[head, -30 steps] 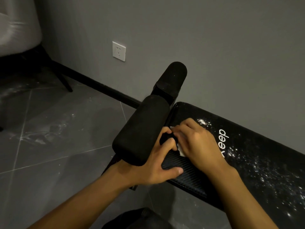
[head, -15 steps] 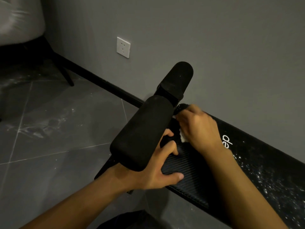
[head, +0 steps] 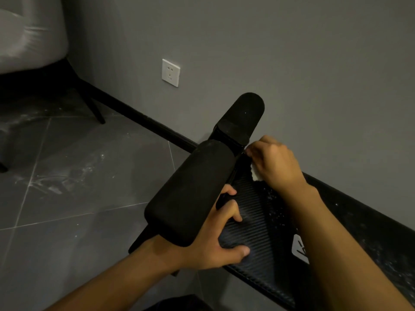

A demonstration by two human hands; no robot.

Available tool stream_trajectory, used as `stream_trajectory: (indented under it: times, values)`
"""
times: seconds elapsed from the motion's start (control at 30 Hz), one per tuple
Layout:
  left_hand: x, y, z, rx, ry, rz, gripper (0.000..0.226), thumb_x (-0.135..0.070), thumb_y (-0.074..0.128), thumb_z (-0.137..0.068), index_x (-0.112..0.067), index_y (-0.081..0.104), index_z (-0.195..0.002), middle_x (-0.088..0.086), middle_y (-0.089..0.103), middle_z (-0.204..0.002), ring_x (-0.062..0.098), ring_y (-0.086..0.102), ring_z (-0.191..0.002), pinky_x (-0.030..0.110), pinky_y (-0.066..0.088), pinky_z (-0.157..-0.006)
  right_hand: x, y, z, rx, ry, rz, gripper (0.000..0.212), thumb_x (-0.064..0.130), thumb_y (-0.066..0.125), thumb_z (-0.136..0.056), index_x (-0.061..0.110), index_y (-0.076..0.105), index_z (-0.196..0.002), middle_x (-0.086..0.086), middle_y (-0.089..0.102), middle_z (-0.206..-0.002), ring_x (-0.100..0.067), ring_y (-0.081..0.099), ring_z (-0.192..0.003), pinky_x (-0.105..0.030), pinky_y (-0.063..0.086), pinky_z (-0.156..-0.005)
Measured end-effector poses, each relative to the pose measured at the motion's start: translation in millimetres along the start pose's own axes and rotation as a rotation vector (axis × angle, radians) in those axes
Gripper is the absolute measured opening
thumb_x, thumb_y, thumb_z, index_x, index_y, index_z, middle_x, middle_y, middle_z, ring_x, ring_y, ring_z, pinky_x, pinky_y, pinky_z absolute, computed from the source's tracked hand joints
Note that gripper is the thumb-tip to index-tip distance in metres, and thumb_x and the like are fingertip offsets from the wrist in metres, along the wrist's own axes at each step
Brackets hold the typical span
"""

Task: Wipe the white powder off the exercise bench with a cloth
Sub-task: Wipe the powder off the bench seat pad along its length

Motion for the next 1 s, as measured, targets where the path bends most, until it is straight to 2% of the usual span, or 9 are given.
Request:
stream_trajectory:
  times: [0.1,0.27,0.43,0.57,0.63,0.73,0.87,0.93,1.0]
  values:
    - [0.1,-4.6,-4.2,0.009,0.007,-0.043,0.054,-0.071,0.065,-0.074,-0.034,0.045,-0.108,-0.008,0.026,-0.148,0.01,0.021,-0.146,0.041,0.03,-0.115,2.1,1.5,-6.8,-0.014,0.081,0.035,0.023,0.026,0.053,-0.101,0.019,0.068,-0.118,-0.004,0.057,-0.115,-0.031,0.061,-0.093,-0.046,0.053,-0.074]
    - [-0.4,-7.1,-2.0,-0.011,0.003,-0.057,0.053,-0.072,0.065,-0.073,-0.035,0.046,-0.106,-0.009,0.027,-0.147,0.006,0.018,-0.146,0.037,0.025,-0.117,0.9,-3.4,17.9,0.11,-0.057,-0.031,0.023,0.029,0.051,-0.1,0.028,0.068,-0.115,0.005,0.057,-0.112,-0.019,0.059,-0.095,-0.042,0.053,-0.076]
    - [-0.1,-5.7,-2.7,-0.029,0.027,-0.023,0.054,-0.07,0.067,-0.073,-0.034,0.046,-0.107,-0.008,0.028,-0.147,0.008,0.02,-0.146,0.038,0.027,-0.117,-21.1,-12.4,17.9,0.035,0.134,0.001,0.02,0.029,0.053,-0.101,0.027,0.069,-0.112,0.003,0.058,-0.113,-0.024,0.06,-0.1,-0.041,0.051,-0.077]
    - [2.5,-2.5,-3.3,-0.028,0.029,-0.008,0.053,-0.069,0.068,-0.075,-0.033,0.046,-0.107,-0.006,0.028,-0.147,0.01,0.022,-0.147,0.041,0.03,-0.115,2.0,-14.8,46.6,0.184,-0.036,-0.059,0.022,0.03,0.052,-0.098,0.03,0.067,-0.114,0.01,0.056,-0.113,-0.012,0.059,-0.099,-0.041,0.054,-0.082]
    - [5.5,-0.4,-3.1,-0.033,0.029,0.014,0.054,-0.068,0.069,-0.074,-0.032,0.047,-0.107,-0.006,0.029,-0.147,0.01,0.023,-0.147,0.043,0.032,-0.114,7.6,-18.7,56.3,0.238,-0.065,-0.088,0.021,0.03,0.053,-0.098,0.032,0.068,-0.113,0.013,0.056,-0.112,-0.009,0.058,-0.098,-0.039,0.053,-0.083]
    - [5.8,2.7,-1.8,-0.024,0.023,-0.001,0.054,-0.068,0.068,-0.074,-0.033,0.045,-0.108,-0.006,0.028,-0.147,0.012,0.023,-0.147,0.045,0.033,-0.113,1.5,-19.1,42.1,0.179,-0.016,-0.041,0.018,0.029,0.053,-0.099,0.032,0.068,-0.109,0.01,0.057,-0.112,-0.015,0.059,-0.099,-0.043,0.053,-0.082]
    - [4.4,1.2,2.0,-0.003,0.008,-0.009,0.053,-0.069,0.066,-0.075,-0.034,0.045,-0.109,-0.007,0.025,-0.149,0.013,0.018,-0.149,0.047,0.032,-0.115,-3.0,-11.3,28.5,0.046,0.126,0.043,0.022,0.032,0.052,-0.101,0.028,0.069,-0.114,0.003,0.058,-0.115,-0.024,0.061,-0.099,-0.046,0.054,-0.079]
    - [3.9,1.5,2.9,0.013,0.003,-0.026,0.053,-0.069,0.065,-0.076,-0.033,0.045,-0.11,-0.008,0.023,-0.15,0.012,0.015,-0.151,0.046,0.031,-0.116,-0.4,-9.5,36.7,0.034,0.112,0.002,0.022,0.031,0.052,-0.101,0.028,0.069,-0.115,0.004,0.059,-0.114,-0.022,0.062,-0.098,-0.045,0.054,-0.08]
    - [4.1,2.0,4.0,0.02,0.003,-0.027,0.053,-0.069,0.064,-0.077,-0.034,0.045,-0.111,-0.008,0.022,-0.151,0.012,0.012,-0.152,0.046,0.029,-0.117,2.3,-10.4,52.2,0.093,0.035,-0.081,0.021,0.032,0.054,-0.099,0.032,0.069,-0.113,0.01,0.058,-0.113,-0.013,0.06,-0.1,-0.041,0.055,-0.083]
Point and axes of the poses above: each hand's wrist, its own z-axis away from the middle knuckle, its own y-axis out of the palm, x = y × z, the point moved 4 cm from there along -z, towards the middle knuckle
